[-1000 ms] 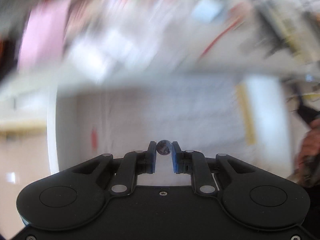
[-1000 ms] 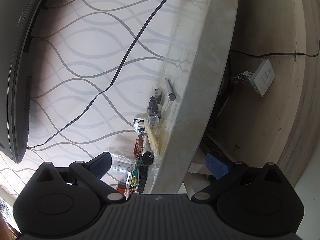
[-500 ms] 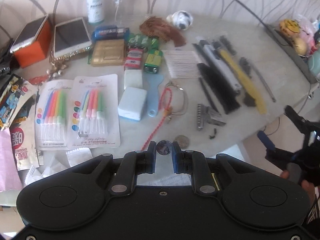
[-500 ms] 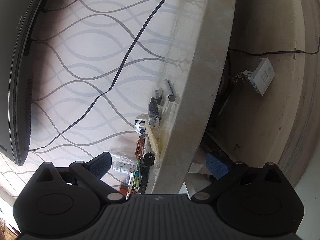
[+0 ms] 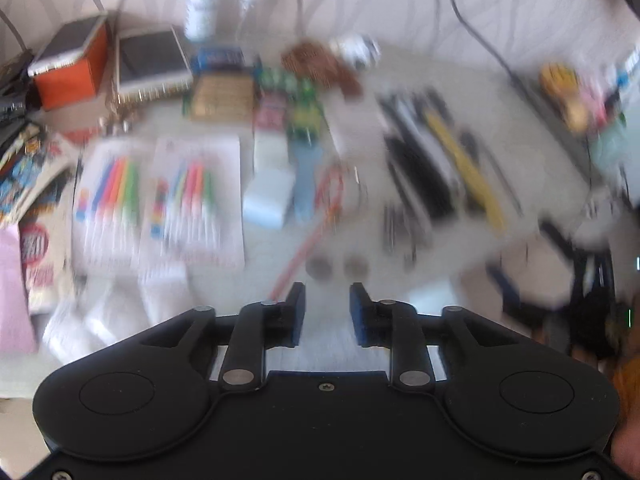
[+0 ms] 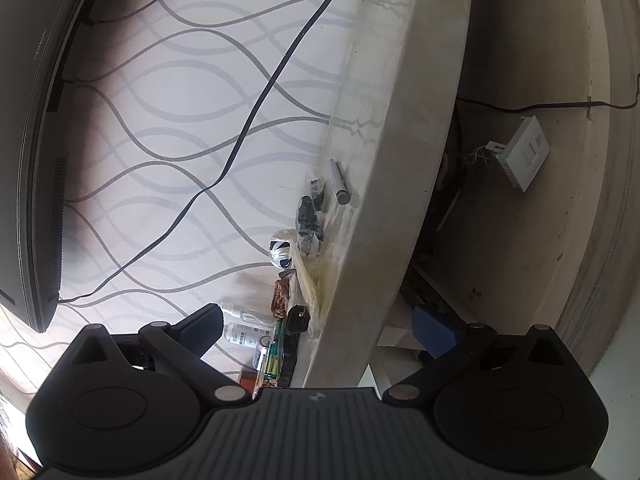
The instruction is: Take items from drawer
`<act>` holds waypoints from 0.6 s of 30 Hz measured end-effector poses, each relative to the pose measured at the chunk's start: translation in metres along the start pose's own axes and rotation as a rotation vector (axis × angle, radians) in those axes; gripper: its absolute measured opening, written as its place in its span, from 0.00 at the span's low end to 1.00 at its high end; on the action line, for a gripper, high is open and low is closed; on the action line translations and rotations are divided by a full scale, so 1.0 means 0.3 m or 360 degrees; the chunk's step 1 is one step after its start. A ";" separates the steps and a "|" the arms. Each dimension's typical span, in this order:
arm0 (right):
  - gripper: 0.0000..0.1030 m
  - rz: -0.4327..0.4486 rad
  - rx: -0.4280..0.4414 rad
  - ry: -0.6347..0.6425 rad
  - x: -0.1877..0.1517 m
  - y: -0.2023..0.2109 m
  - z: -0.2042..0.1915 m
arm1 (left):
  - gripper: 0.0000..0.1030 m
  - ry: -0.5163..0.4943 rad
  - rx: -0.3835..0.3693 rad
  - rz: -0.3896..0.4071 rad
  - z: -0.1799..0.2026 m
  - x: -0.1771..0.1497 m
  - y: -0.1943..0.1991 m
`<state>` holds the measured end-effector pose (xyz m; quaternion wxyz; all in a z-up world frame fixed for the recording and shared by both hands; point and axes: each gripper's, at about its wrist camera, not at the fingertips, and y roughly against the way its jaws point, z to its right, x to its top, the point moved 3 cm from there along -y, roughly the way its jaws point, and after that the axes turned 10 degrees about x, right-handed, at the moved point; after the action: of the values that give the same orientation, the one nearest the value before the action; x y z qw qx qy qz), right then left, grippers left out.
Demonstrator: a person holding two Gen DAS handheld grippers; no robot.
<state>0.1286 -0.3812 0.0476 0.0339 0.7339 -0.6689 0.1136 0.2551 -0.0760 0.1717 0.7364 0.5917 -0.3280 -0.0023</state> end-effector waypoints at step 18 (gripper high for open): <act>1.00 -0.0021 -0.0031 0.0026 -0.008 0.003 -0.008 | 0.37 0.0122 0.0356 -0.0949 -0.197 -0.453 -0.277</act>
<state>0.1273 -0.3785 0.0493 0.0471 0.7369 -0.6648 0.1129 0.2091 0.0036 0.0288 0.6456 0.7386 -0.1103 -0.1597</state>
